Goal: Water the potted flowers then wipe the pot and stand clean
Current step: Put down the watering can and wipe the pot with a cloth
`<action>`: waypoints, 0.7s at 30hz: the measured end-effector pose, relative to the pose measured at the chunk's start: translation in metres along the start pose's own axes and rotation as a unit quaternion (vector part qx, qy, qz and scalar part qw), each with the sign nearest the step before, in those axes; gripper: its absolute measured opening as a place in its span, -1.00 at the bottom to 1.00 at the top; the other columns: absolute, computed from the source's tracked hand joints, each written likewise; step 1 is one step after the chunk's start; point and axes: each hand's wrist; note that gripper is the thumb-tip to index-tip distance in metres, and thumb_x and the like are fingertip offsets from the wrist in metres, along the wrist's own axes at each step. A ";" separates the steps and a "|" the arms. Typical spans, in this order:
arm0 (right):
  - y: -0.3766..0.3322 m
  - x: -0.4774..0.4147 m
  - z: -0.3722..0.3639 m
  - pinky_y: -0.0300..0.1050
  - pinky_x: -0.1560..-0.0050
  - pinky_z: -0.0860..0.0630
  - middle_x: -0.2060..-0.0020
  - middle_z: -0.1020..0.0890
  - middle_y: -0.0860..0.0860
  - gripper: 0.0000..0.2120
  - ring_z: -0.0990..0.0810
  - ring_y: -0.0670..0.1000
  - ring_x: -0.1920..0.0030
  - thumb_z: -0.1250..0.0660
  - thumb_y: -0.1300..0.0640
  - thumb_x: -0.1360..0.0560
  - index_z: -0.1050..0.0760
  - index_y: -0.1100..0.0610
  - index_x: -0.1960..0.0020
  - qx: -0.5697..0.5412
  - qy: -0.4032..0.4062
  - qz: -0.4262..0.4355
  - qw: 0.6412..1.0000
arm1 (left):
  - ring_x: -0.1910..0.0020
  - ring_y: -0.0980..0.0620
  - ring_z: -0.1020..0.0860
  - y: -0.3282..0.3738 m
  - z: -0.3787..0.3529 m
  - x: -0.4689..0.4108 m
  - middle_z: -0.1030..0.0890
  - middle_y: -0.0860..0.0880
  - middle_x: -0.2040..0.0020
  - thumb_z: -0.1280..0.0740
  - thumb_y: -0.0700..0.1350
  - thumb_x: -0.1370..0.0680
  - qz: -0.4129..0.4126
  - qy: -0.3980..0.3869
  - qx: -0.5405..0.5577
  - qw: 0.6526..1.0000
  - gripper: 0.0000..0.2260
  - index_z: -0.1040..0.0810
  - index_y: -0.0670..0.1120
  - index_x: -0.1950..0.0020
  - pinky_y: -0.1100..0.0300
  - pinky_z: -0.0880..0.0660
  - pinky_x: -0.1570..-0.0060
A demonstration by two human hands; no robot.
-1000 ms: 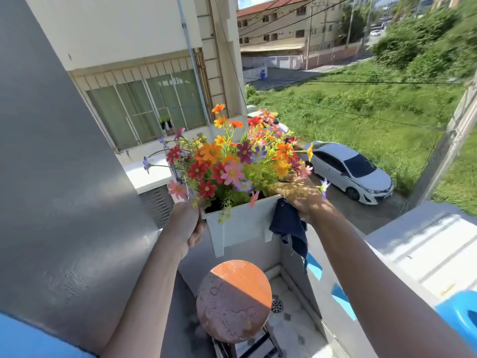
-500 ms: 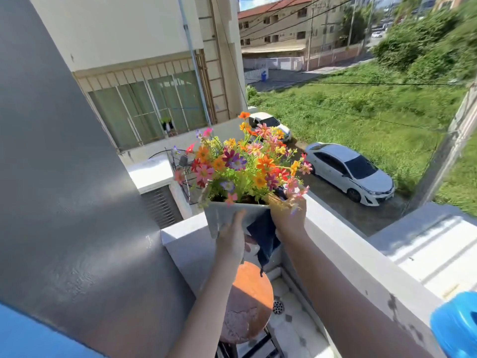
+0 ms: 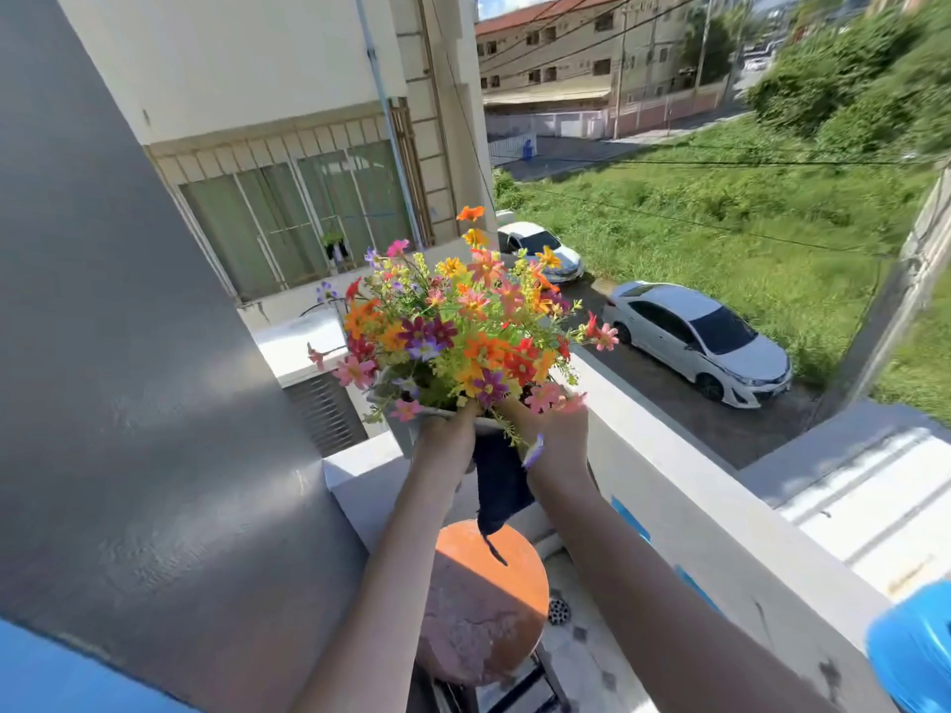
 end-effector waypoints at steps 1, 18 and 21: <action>-0.002 0.002 0.002 -0.23 0.51 -0.15 0.75 -0.24 -0.11 -0.49 -0.16 -0.13 0.66 -0.47 0.24 -0.43 -0.18 0.13 0.48 0.011 -0.018 0.003 1.000 | 0.56 0.03 -0.25 0.002 0.002 -0.002 -0.32 -0.02 0.45 -0.20 0.17 -0.55 0.002 -0.005 0.007 1.000 -0.60 -0.55 -0.16 0.15 0.28 -0.15 0.55; -0.037 -0.046 0.014 -0.10 -0.42 -0.30 -0.39 -0.50 0.05 -0.57 -0.44 0.05 -0.38 -0.31 0.02 -0.60 -0.42 0.10 -0.43 0.164 -0.060 0.136 0.975 | 0.57 0.06 -0.34 0.023 0.041 0.004 -0.61 -0.07 0.47 -0.06 -0.11 -0.55 -0.046 -0.091 0.042 0.994 -0.74 -0.48 -0.14 0.18 0.34 -0.08 0.54; -0.039 -0.059 0.019 -0.10 -0.16 -0.48 -0.13 -0.64 0.09 -0.71 -0.61 0.05 -0.14 -0.29 0.02 -0.59 -0.56 0.15 -0.22 0.151 -0.038 0.128 0.979 | 0.68 0.10 -0.38 0.026 0.043 0.004 -0.59 -0.07 0.54 -0.01 -0.08 -0.62 -0.013 -0.109 0.083 0.990 -0.62 -0.49 -0.20 0.25 0.41 -0.13 0.62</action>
Point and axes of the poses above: each hand's wrist, its own x-axis away from the middle knuckle, its own z-axis out of the back of the hand, y = z × x
